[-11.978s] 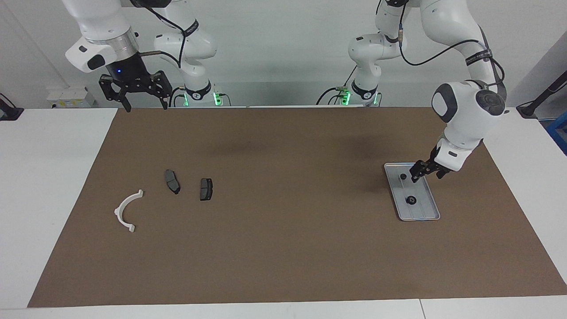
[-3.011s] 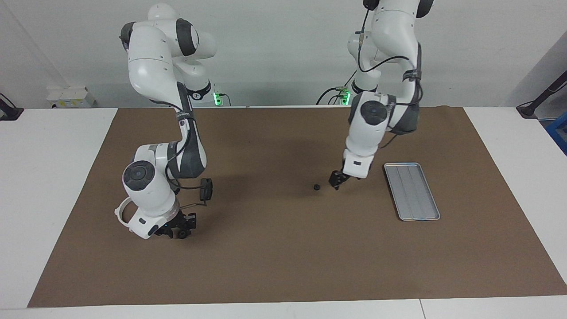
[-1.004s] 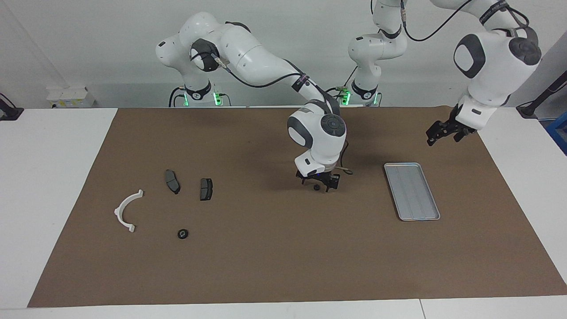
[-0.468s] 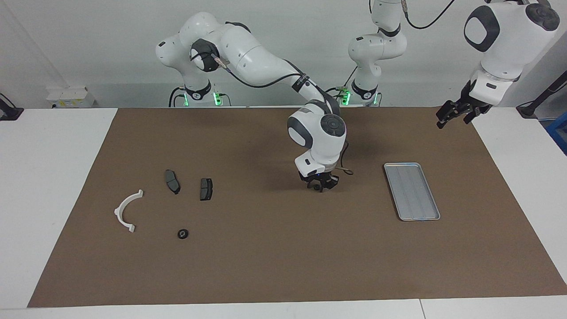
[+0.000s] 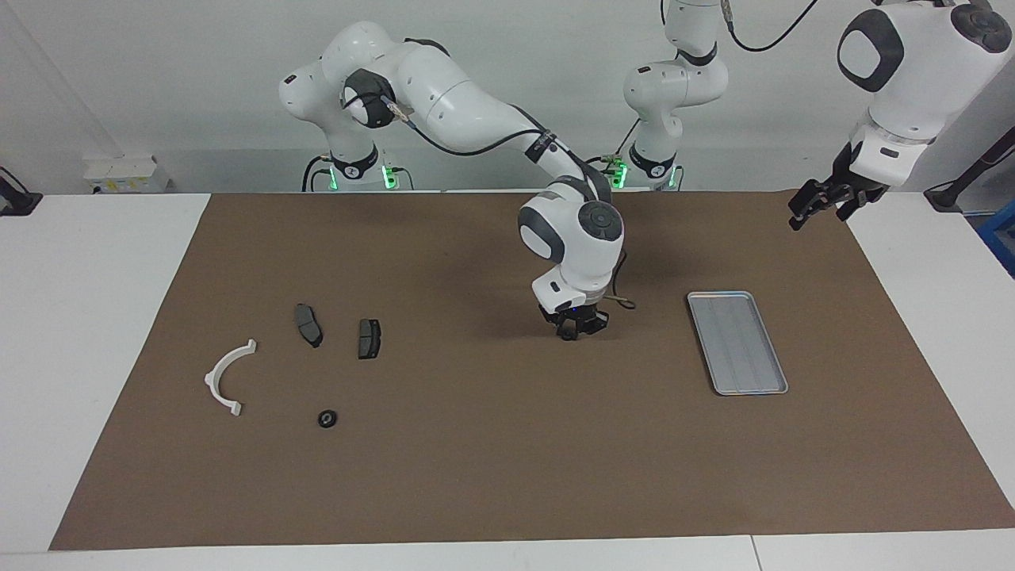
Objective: Place bearing gear from tray to pile
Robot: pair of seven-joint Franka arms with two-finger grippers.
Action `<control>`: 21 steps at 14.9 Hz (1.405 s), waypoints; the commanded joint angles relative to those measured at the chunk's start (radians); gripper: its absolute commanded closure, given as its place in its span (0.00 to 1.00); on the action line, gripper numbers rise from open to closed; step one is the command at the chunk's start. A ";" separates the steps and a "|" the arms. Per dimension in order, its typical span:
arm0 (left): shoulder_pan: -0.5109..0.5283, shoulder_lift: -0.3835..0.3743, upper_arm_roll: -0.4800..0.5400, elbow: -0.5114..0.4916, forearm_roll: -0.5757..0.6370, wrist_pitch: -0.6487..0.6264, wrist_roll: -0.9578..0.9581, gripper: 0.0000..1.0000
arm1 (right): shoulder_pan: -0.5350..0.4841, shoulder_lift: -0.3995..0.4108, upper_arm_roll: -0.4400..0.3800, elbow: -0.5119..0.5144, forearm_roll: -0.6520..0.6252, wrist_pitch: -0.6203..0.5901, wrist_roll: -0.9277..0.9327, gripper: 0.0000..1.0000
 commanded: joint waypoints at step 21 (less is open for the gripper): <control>-0.196 0.183 0.118 0.392 -0.012 -0.291 0.001 0.00 | -0.503 -0.075 0.023 -0.093 -0.040 -0.011 -0.927 1.00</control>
